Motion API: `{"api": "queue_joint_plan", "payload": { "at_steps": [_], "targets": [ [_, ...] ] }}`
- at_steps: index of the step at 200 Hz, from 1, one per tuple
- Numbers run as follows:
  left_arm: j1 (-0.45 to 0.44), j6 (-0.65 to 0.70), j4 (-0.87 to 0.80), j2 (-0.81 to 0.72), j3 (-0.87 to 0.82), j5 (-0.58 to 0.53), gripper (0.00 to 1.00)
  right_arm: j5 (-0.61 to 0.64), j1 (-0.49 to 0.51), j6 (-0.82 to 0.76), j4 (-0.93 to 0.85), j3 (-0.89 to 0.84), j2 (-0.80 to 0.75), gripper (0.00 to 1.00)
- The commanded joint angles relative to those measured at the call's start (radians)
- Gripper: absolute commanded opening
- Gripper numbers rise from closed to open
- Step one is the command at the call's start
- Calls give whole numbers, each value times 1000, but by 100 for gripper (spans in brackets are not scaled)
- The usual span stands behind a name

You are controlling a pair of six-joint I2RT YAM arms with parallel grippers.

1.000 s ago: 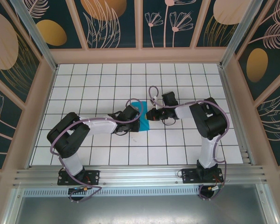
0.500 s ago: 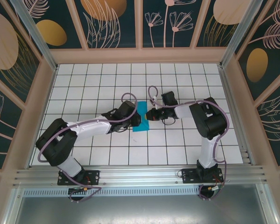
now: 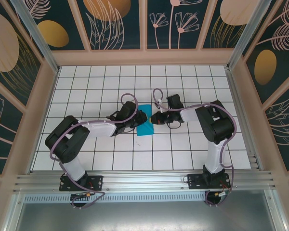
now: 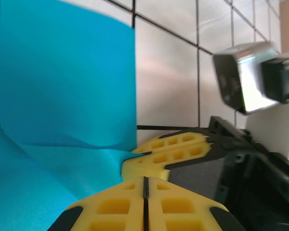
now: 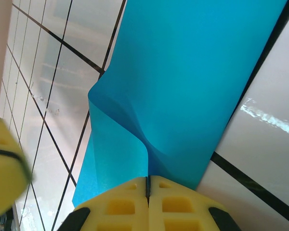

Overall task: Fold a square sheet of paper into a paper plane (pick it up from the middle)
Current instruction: Fold the triangle a second time at the center of the table.

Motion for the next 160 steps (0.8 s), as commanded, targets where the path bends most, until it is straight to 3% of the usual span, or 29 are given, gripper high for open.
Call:
{"api": "queue_joint_plan", "payload": {
  "at_steps": [1,160],
  "targets": [
    [-1,-35,61,31,-3,13,11,58,14,-26,-31,5,38,1],
    [6,-46,82,124,-58,-31,12,32,14,-19,-36,22,47,3]
  ]
}}
